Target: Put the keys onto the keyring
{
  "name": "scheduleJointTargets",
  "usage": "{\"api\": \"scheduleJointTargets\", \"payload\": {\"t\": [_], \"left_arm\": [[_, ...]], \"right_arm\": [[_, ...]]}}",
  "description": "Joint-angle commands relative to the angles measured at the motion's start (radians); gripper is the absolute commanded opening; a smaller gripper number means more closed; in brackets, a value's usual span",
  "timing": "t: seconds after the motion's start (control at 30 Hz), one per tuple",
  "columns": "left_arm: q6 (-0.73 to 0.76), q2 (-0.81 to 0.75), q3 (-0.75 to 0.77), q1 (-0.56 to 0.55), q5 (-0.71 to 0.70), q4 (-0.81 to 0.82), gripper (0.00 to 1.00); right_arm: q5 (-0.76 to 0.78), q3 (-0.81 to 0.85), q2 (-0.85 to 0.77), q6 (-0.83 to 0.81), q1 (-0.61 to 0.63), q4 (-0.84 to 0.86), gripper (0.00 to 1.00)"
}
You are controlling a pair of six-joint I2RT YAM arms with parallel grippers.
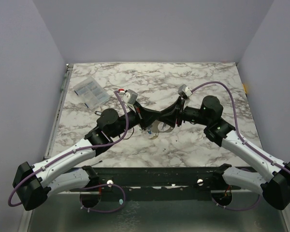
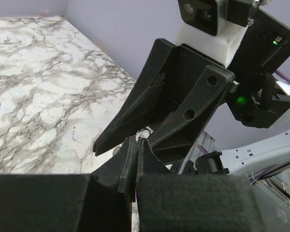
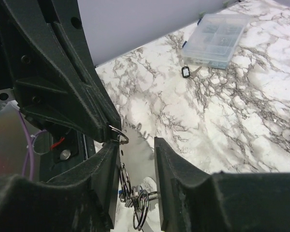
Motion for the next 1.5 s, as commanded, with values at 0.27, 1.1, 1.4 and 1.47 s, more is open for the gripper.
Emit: {"api": "scheduleJointTargets", "payload": {"t": [0.27,1.1,1.4,1.47], "left_arm": [[-0.041,-0.006,-0.005,-0.018,0.127,0.078,0.0],[0.054,-0.079,-0.001,-0.019,0.083,-0.065,0.73],[0.197,-0.109,0.229,-0.02,0.023,-0.487,0.74],[0.236,-0.102,0.284,-0.02,0.045,-0.566,0.7]], "right_arm": [[-0.095,0.047,-0.007,-0.025,-0.007,0.013,0.44],[-0.103,0.017,-0.1,-0.108,-0.007,-0.021,0.01],[0.037,-0.078,-0.175,-0.282,0.079,0.008,0.01],[0.075,-0.09,-0.183,-0.337,0.11,0.003,0.01]]}}
